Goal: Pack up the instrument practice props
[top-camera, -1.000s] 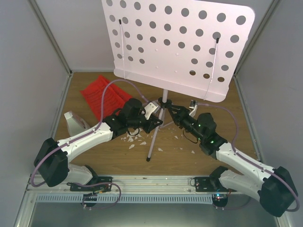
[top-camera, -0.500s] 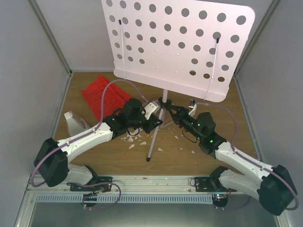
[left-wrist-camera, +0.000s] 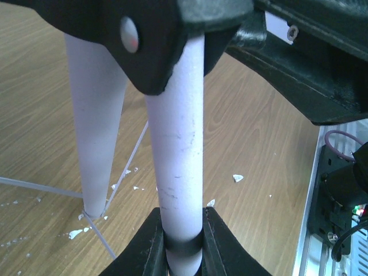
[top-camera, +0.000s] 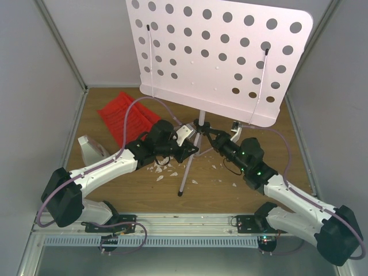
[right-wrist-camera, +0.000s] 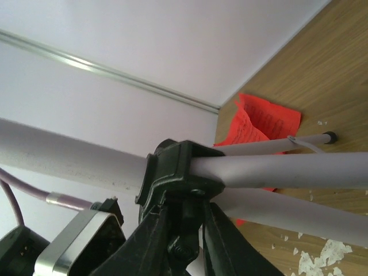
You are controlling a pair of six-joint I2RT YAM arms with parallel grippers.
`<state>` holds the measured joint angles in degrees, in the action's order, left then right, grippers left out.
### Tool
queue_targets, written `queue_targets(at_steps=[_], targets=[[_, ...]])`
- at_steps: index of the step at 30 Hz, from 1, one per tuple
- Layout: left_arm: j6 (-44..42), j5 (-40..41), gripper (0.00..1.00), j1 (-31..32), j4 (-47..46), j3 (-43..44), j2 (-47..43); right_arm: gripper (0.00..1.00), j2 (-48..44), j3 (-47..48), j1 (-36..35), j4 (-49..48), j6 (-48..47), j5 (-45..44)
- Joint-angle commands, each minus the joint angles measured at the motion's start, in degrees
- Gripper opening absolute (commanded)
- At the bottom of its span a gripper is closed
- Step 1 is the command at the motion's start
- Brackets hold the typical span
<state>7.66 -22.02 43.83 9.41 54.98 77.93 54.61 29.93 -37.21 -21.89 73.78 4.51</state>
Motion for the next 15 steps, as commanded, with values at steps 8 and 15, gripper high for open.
queue_targets(at_steps=[8, 15], targets=[[-3.8, -1.1, 0.00, 1.1, -0.1, 0.9, -0.3, 0.29, -3.1, 1.3, 0.5, 4.5, -6.9, -8.1], [-3.8, -1.2, 0.00, 1.2, -0.1, 0.9, -0.3, 0.33, 0.3, 5.5, 0.5, 6.5, -10.9, -3.5]])
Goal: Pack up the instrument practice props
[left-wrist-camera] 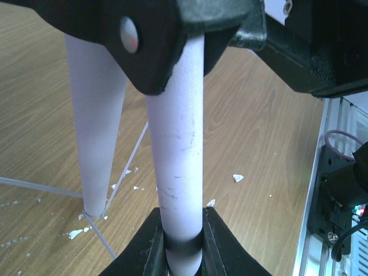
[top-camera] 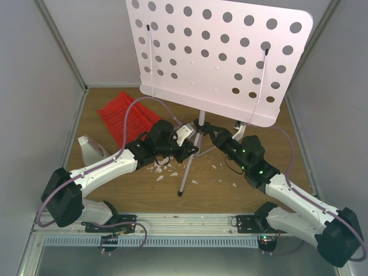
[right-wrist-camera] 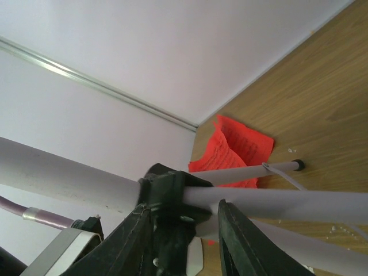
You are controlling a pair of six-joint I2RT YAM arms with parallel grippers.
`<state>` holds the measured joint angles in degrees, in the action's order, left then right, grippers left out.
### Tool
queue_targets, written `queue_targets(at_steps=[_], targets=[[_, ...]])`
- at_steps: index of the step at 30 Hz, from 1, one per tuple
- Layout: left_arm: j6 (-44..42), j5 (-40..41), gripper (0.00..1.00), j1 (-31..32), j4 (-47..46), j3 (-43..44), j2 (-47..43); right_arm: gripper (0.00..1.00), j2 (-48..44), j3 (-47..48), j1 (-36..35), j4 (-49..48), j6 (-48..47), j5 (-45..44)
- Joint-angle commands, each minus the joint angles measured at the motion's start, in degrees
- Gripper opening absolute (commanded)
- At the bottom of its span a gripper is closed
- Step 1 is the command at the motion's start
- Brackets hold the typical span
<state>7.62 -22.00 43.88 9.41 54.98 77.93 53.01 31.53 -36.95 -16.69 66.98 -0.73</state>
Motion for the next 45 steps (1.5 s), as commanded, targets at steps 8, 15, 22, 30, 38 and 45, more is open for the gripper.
queue_targets(at_steps=[8, 15, 22, 30, 38, 45], targets=[[-3.8, -1.1, 0.00, 1.2, -0.1, 0.9, -0.2, 0.21, 5.3, 5.7, 0.2, 0.6, -5.7, 6.6], [-3.8, -1.1, 0.00, 1.2, 0.0, 0.9, -0.3, 0.27, 4.0, 4.2, 0.2, 1.2, -5.1, 6.1], [-3.7, -1.2, 0.00, 1.3, 0.0, 0.9, -0.4, 0.27, 2.7, 3.2, 0.2, 2.1, -4.5, 5.8], [-3.8, -1.1, 0.00, 1.3, 0.0, 0.9, -0.2, 0.27, 3.3, 3.1, 0.2, 3.7, -4.0, 5.8], [-3.8, -1.1, 0.00, 1.4, 0.0, 0.9, -0.1, 0.28, 2.7, 2.4, 0.2, 4.1, -3.4, 5.5], [-3.8, -1.0, 0.00, 1.4, -0.1, 0.9, -0.1, 0.31, 1.9, 0.6, 0.2, 2.9, -2.1, 6.2]])
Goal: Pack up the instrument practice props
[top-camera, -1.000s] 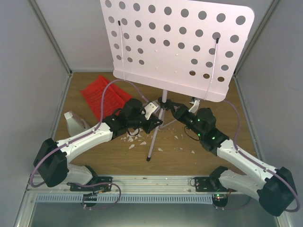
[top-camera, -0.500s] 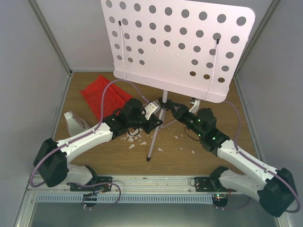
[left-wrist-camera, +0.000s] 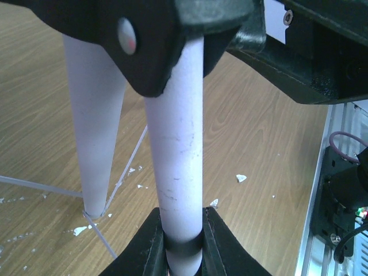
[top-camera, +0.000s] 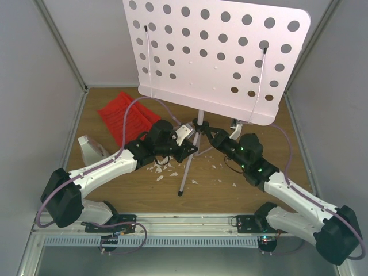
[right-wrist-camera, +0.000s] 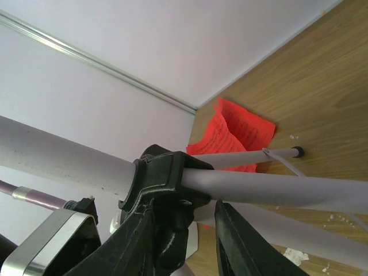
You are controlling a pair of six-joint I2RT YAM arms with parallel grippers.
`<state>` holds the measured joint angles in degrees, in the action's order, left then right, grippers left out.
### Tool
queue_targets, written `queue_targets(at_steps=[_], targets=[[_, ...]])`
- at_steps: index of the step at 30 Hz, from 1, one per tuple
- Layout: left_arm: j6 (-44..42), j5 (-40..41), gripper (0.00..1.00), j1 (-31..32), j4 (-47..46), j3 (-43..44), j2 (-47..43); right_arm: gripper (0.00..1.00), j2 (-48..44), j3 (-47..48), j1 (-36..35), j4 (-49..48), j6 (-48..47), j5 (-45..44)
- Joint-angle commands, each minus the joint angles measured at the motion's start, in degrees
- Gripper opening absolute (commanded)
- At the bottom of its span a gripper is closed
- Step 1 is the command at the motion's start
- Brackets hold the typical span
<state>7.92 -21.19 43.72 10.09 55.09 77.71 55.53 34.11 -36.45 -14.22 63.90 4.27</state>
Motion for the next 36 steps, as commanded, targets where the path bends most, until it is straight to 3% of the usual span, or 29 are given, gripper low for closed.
queue_targets(at_steps=[1, 10, 13, 17, 22, 26, 36], targets=[[-4.1, -1.8, 0.00, 1.5, -0.7, 0.8, 0.1, 0.31, -0.7, -2.2, -0.4, 0.2, 1.2, 1.2], [-4.1, -1.8, 0.00, 1.6, -0.7, 0.9, 0.1, 0.25, -0.6, -2.4, -0.4, -1.2, 1.4, 2.1], [-4.2, -1.7, 0.00, 1.6, -0.7, 0.9, 0.0, 0.19, -0.6, -2.4, -0.3, -1.6, 1.2, 2.4], [-4.2, -1.7, 0.00, 1.6, -0.6, 0.9, 0.0, 0.02, -0.5, -2.5, -0.4, -2.1, -0.5, 2.4], [-4.2, -1.7, 0.00, 1.6, -0.7, 0.8, -0.1, 0.01, -0.3, -2.4, -0.4, -0.9, -4.9, 1.5], [-4.1, -1.6, 0.00, 1.7, -0.7, 0.8, -0.1, 0.00, -0.4, -1.2, -0.4, 1.7, -14.3, 0.8], [-4.0, -1.9, 0.00, 1.9, -0.7, 0.8, 0.3, 0.00, -0.4, 4.0, -1.9, 10.5, -47.9, -3.3]])
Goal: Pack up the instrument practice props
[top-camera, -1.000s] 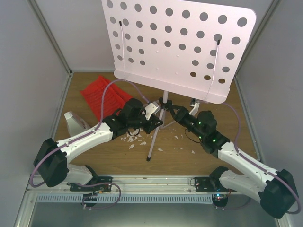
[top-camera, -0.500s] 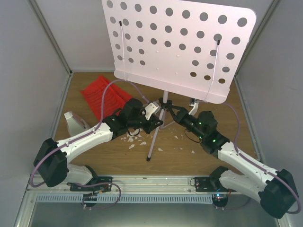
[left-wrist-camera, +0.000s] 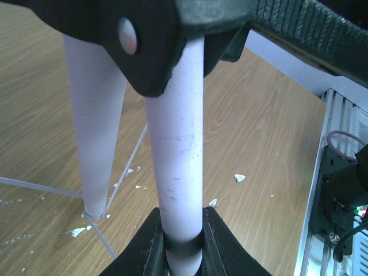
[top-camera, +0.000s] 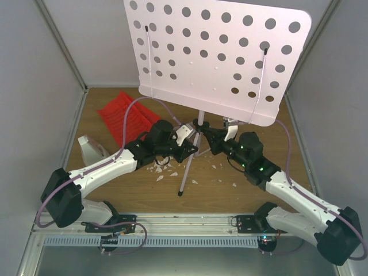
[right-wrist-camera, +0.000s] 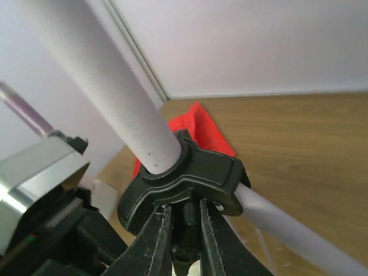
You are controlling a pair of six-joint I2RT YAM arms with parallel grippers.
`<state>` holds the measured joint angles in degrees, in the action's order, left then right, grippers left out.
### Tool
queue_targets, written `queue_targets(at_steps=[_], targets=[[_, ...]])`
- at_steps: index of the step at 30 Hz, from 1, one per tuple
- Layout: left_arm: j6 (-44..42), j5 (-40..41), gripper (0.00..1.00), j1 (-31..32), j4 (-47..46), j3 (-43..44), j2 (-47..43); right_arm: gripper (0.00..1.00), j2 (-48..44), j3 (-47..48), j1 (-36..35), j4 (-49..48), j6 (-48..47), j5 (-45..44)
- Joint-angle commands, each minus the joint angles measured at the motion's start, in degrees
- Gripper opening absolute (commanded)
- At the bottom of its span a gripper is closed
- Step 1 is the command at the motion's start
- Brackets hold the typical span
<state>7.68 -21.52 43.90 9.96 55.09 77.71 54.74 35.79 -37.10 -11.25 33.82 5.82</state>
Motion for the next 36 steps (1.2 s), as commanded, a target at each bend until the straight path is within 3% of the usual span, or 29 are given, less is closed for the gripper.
queue_targets(at_steps=[1, 8, 12, 20, 23, 28, 33, 36], targets=[[-3.8, -1.6, 0.00, 1.8, -0.6, 0.8, 0.3, 0.00, 0.4, 2.5, -1.8, 8.2, -21.0, -6.3], [-3.8, -1.6, 0.00, 2.0, -0.6, 0.8, 0.3, 0.01, 0.9, 3.2, -6.4, 10.6, -36.7, -18.6], [-3.8, -1.6, 0.00, 2.0, -0.6, 0.8, 0.1, 0.04, -1.5, 2.2, -7.6, 9.1, -39.6, -23.8], [-3.7, -1.2, 0.00, 2.2, -0.6, 0.7, -0.5, 0.64, -16.5, -4.1, -7.0, 2.3, -30.7, -19.5], [-3.8, -1.2, 0.00, 2.3, -0.6, 0.6, -0.6, 0.73, -19.7, -6.0, -3.8, 1.8, -26.5, -14.2], [-3.9, -0.9, 0.00, 2.7, -0.5, 0.6, -0.7, 0.75, -18.8, -6.2, 8.4, 0.4, -19.9, 4.9], [-3.9, -0.7, 0.00, 3.1, -0.4, 0.6, -1.0, 0.75, -14.4, -6.1, 20.2, -9.3, -12.3, 26.1], [-4.0, -0.8, 0.00, 3.2, -0.5, 0.6, -1.0, 0.74, -8.8, -3.8, 22.5, -17.4, -8.1, 35.9]])
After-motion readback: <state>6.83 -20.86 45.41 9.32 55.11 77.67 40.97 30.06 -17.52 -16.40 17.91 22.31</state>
